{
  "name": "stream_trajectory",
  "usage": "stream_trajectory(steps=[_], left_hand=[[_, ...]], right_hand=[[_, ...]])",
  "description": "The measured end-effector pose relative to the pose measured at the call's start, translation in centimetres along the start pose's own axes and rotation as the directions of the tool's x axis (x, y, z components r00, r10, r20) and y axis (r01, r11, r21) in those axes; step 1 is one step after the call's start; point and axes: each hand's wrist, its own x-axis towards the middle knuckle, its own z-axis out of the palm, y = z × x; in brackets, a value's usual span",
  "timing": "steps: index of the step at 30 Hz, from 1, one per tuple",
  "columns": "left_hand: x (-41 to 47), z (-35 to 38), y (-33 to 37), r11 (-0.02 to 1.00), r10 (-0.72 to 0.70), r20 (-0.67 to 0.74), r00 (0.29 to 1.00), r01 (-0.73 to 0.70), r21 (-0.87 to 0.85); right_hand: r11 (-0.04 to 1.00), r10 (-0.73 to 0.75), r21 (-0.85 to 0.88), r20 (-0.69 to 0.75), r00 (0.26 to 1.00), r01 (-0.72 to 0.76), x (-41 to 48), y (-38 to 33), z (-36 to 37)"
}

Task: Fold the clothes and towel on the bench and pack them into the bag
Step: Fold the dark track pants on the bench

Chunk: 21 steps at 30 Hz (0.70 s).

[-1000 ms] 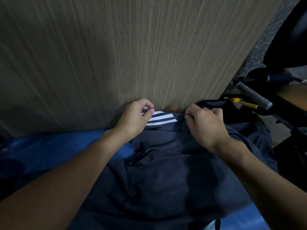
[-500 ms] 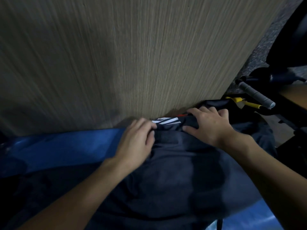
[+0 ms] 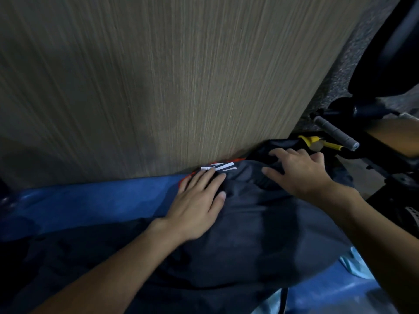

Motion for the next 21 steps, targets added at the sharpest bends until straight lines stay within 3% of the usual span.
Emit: stream_trajectory(steps=[3, 6, 10, 14, 17, 21], left_hand=[[3.6, -1.4, 1.8, 0.992, 0.084, -0.064, 0.994, -0.089, -0.088], [7.3, -2.4, 4.3, 0.970, 0.176, -0.026, 0.984, -0.178, -0.168], [10.5, -2.0, 8.1, 0.962, 0.269, 0.101, 0.958, -0.262, -0.073], [11.9, -1.6, 10.7, 0.954, 0.276, 0.190, 0.942, -0.293, 0.069], [12.5, -1.4, 11.8, 0.936, 0.288, 0.240, 0.927, -0.325, 0.132], [13.1, -1.1, 12.3, 0.943, 0.295, 0.204, 0.934, -0.319, 0.094]], right_hand=[[0.981, 0.086, 0.176, -0.052, 0.995, -0.076, -2.1, 1.9, -0.7], [0.918, 0.284, 0.299, -0.041, 0.958, -0.259, -5.8, 4.2, 0.0], [0.720, 0.533, 0.486, 0.069, 0.843, -0.495, -10.6, 6.2, 3.4], [0.543, 0.570, 0.685, 0.123, 0.812, -0.485, -11.9, 7.5, 5.2], [0.576, 0.537, 0.646, 0.162, 0.828, -0.500, -12.1, 8.2, 5.9], [0.567, 0.514, 0.662, 0.181, 0.839, -0.490, -12.1, 8.5, 6.1]])
